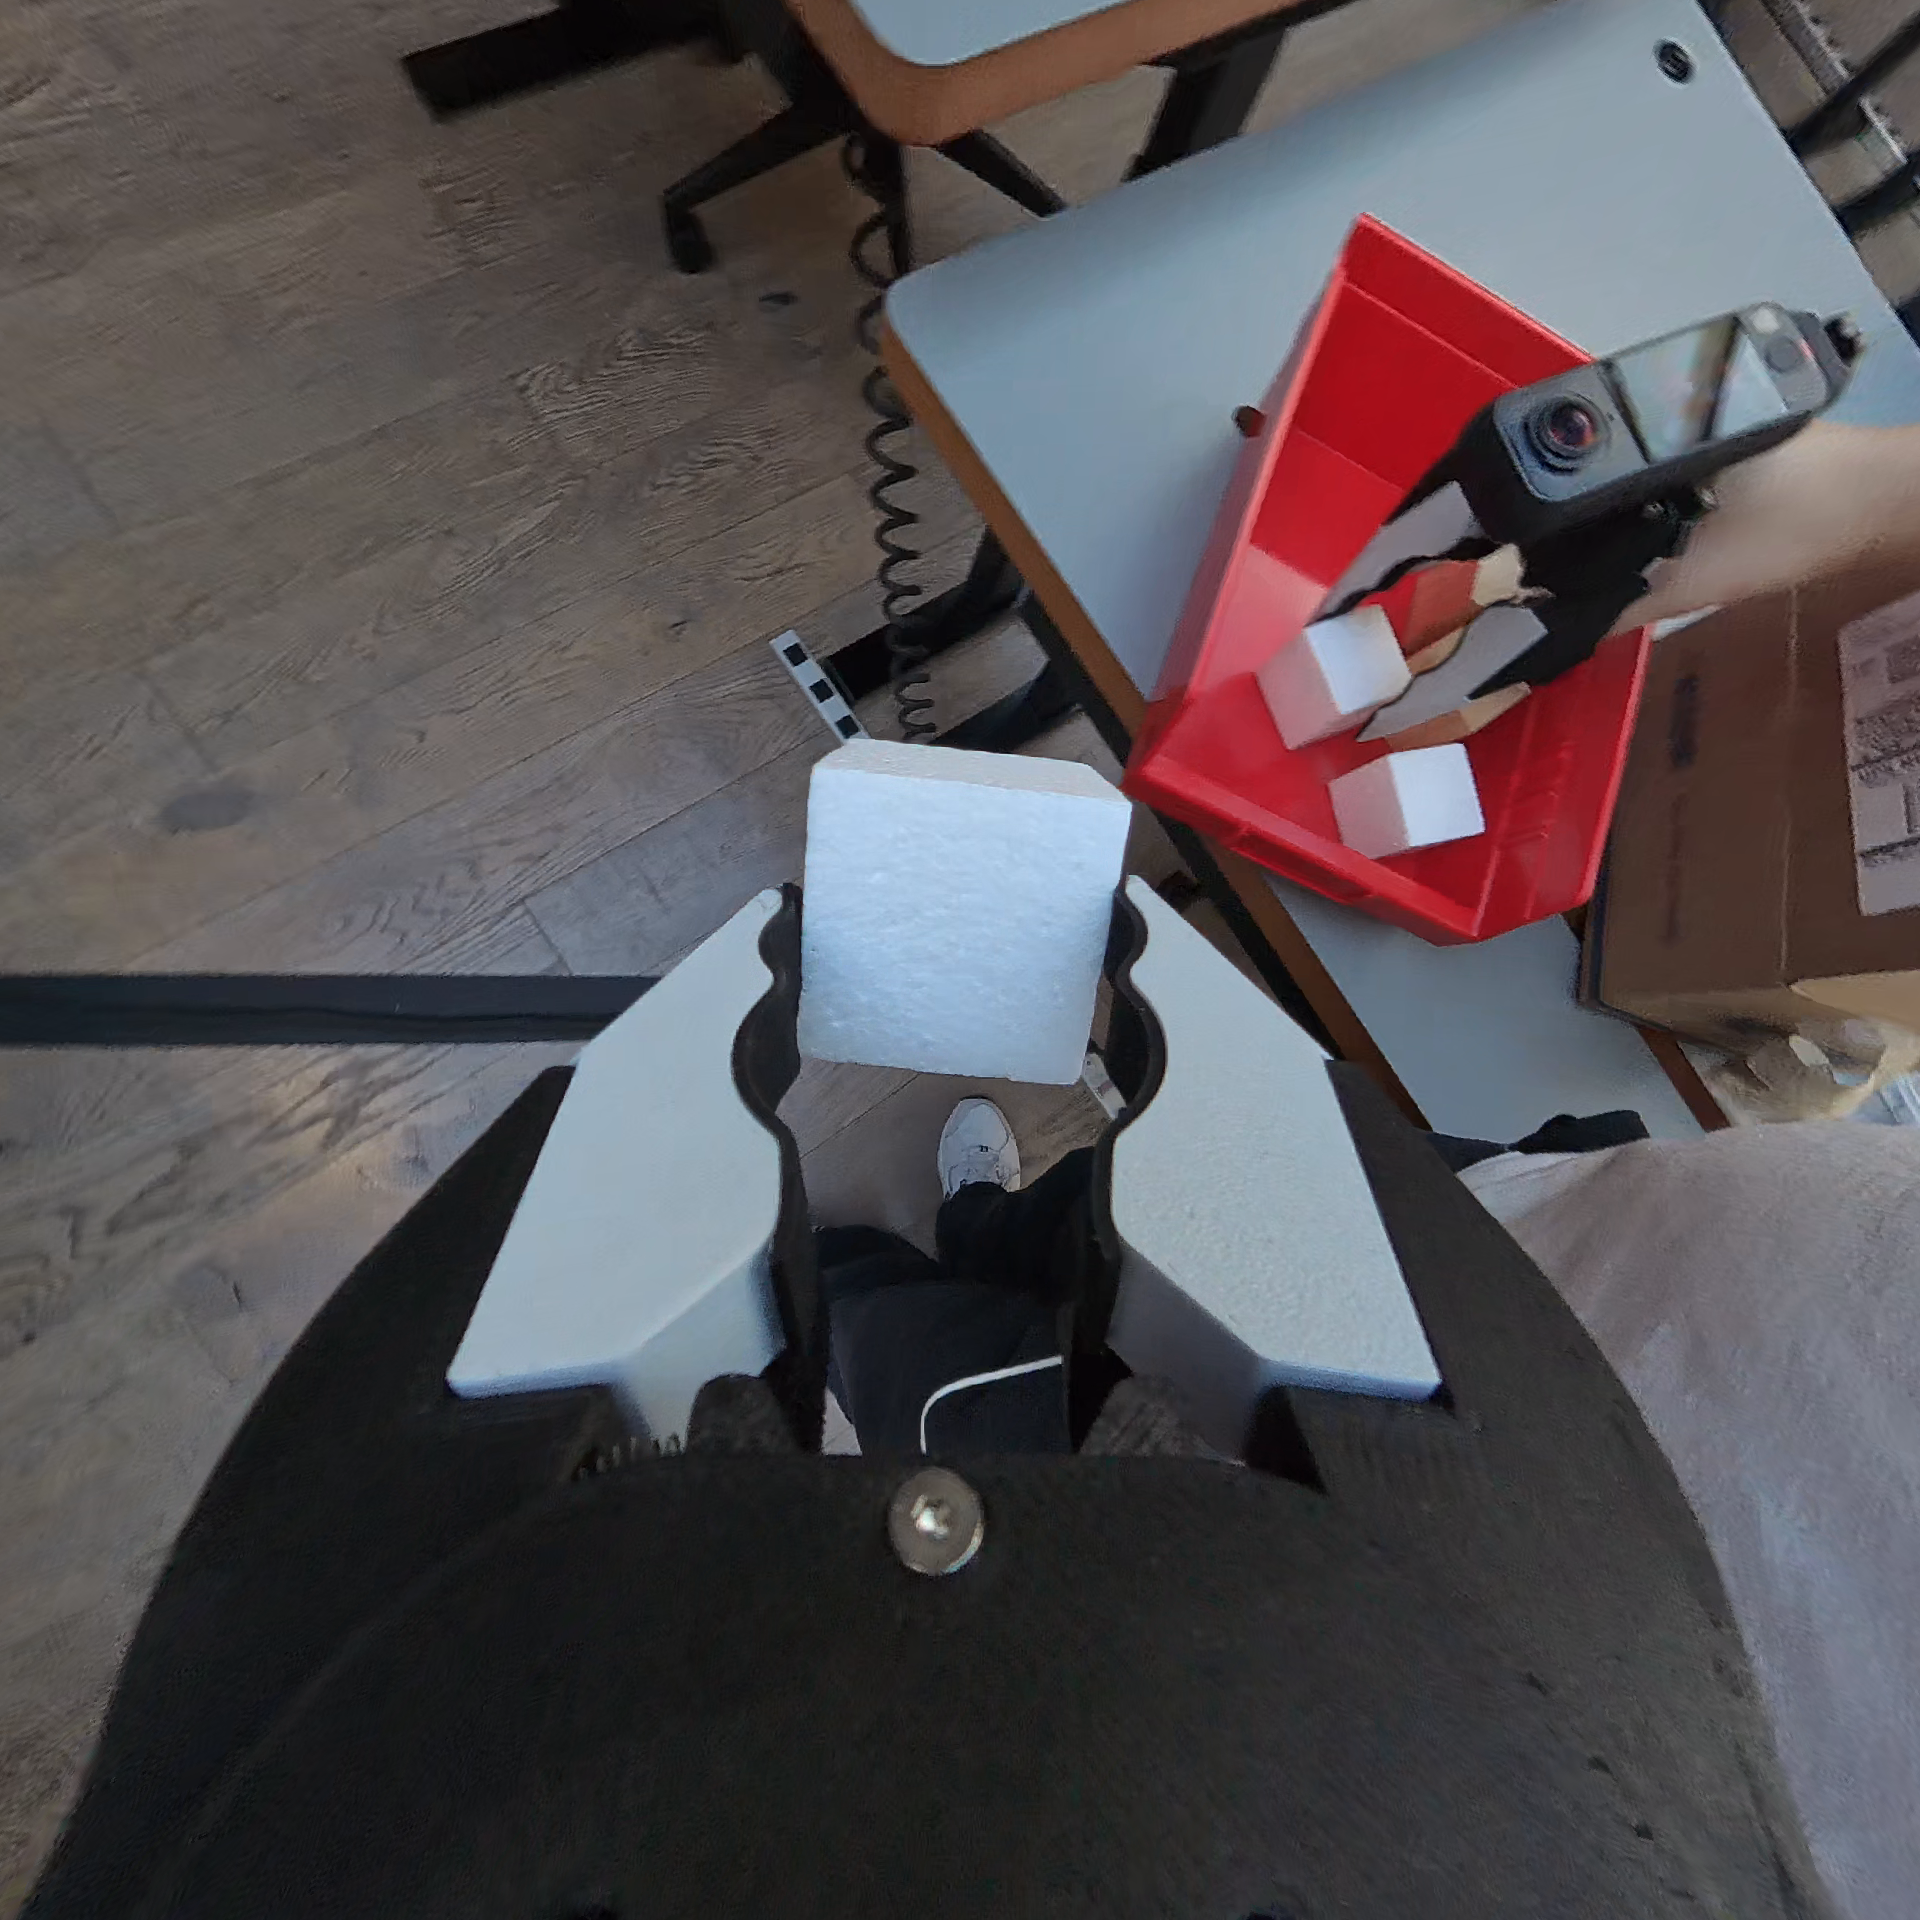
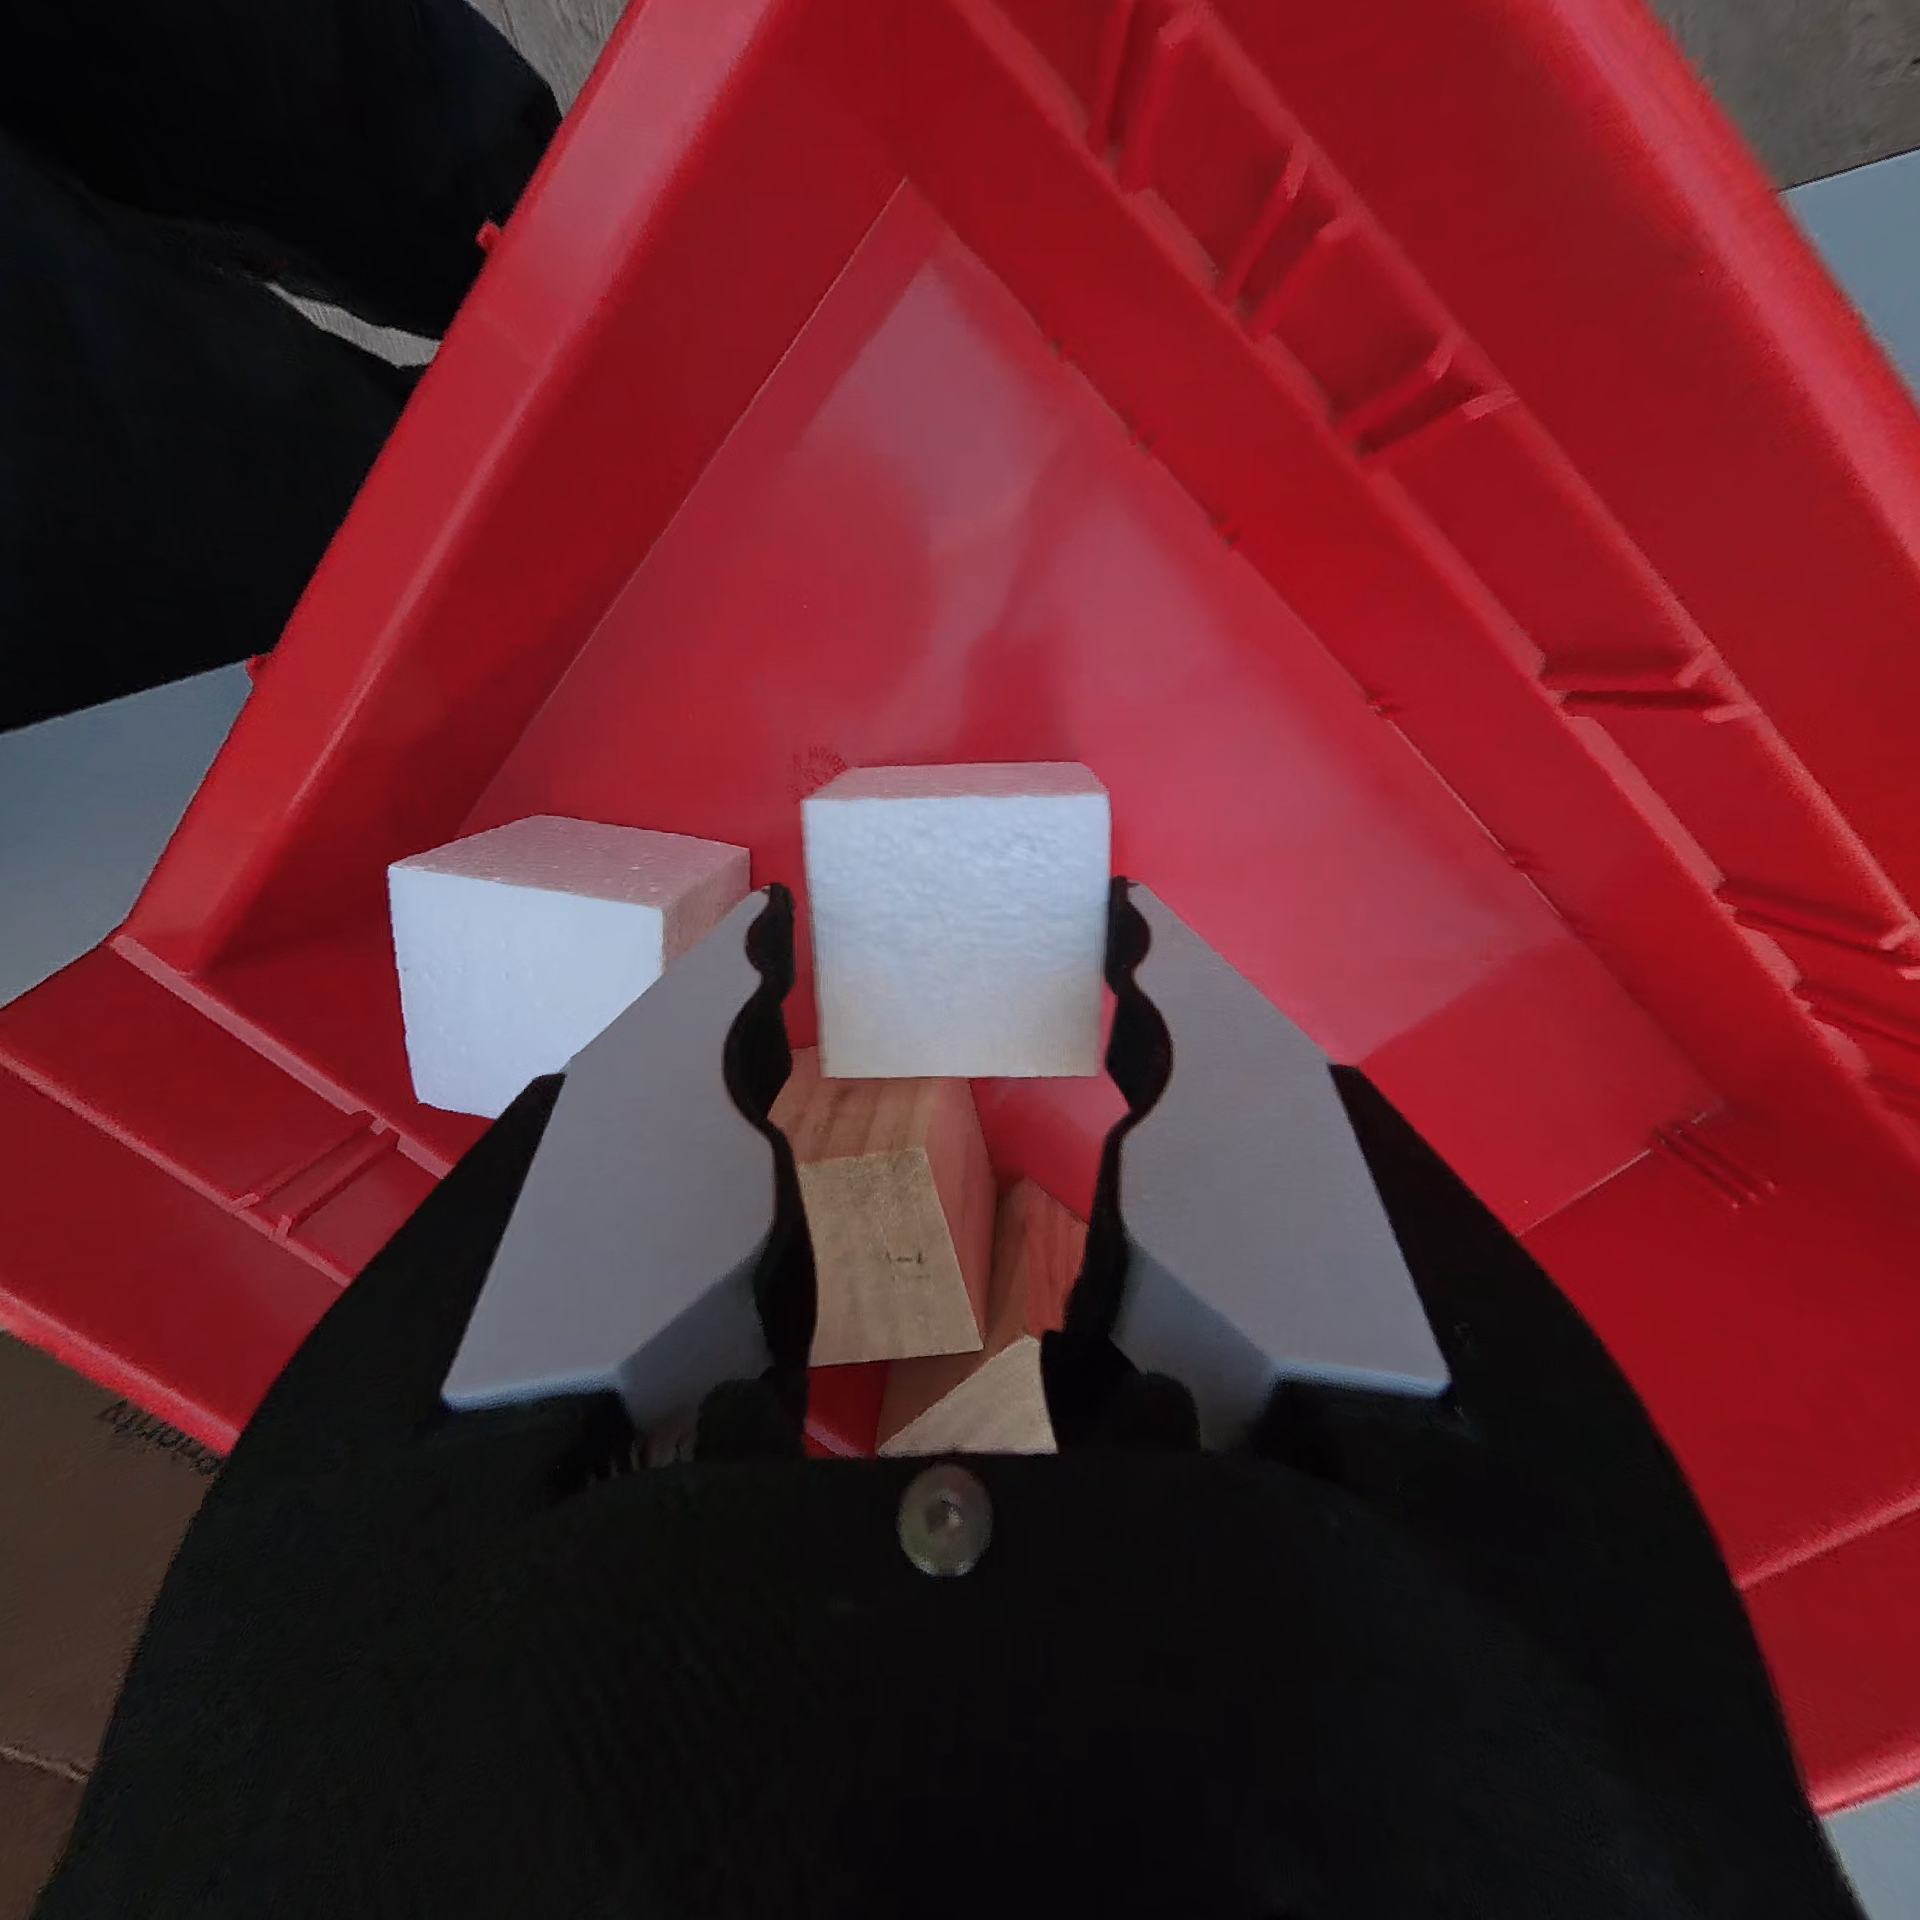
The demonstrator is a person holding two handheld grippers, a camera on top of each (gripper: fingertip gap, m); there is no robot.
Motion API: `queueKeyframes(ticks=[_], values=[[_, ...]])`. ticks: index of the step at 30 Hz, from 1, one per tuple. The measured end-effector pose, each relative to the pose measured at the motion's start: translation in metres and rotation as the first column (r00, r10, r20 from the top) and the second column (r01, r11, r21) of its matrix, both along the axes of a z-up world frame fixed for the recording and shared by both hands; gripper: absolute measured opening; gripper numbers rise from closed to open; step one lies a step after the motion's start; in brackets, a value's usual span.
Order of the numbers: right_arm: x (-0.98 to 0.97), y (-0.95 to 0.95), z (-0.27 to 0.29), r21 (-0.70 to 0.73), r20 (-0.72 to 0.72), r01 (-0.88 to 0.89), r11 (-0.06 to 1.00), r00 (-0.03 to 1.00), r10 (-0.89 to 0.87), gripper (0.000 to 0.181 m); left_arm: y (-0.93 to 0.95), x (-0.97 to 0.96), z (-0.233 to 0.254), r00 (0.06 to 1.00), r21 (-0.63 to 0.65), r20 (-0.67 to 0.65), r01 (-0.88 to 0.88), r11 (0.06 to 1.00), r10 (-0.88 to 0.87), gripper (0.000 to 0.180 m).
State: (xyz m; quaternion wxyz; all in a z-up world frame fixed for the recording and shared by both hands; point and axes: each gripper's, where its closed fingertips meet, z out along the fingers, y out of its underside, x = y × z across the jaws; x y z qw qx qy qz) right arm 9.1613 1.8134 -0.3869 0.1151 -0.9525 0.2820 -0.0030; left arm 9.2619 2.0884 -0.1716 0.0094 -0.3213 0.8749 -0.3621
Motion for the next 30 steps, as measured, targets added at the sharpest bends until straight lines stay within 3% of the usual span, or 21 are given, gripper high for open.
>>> queueKeyframes(ticks=[4,7,11,15,19,24,28,30], values=[[-0.012,0.003,0.005,0.014,-0.1,0.032,0.999,0.994,-0.031,0.056,0.091,0.011,0.006,0.968,0.025,0.008,-0.252,0.967,0.252,0.058],[-0.011,-0.001,0.044,0.035,-0.111,0.068,0.997,0.992,-0.064,0.055,0.164,0.008,0.021,0.902,0.025,0.049,-0.43,0.902,0.429,0.057],[0.033,-0.006,0.125,0.036,0.015,0.124,0.992,0.992,-0.124,0.056,0.274,-0.01,0.047,0.764,0.01,0.084,-0.643,0.766,0.64,0.057],[0.119,0.034,0.216,0.101,0.266,0.127,0.987,0.952,-0.15,0.056,0.395,-0.036,0.082,0.593,0.004,0.179,-0.798,0.603,0.785,0.057],[0.184,0.148,0.29,0.244,0.447,-0.006,0.97,0.888,-0.107,0.055,0.514,-0.078,0.126,0.423,-0.013,0.29,-0.895,0.446,0.858,0.057],[0.218,0.333,0.319,0.31,0.546,-0.185,0.933,0.837,-0.015,0.056,0.666,-0.149,0.186,0.243,-0.046,0.43,-0.956,0.29,0.87,0.057],[0.223,0.5,0.318,0.381,0.592,-0.304,0.873,0.806,0.022,0.056,0.791,-0.185,0.243,0.201,-0.081,0.514,-0.956,0.281,0.834,0.057],[0.222,0.589,0.315,0.461,0.567,-0.345,0.818,0.824,0.028,0.055,0.859,-0.196,0.267,0.192,-0.036,0.555,-0.967,0.253,0.809,0.057]])
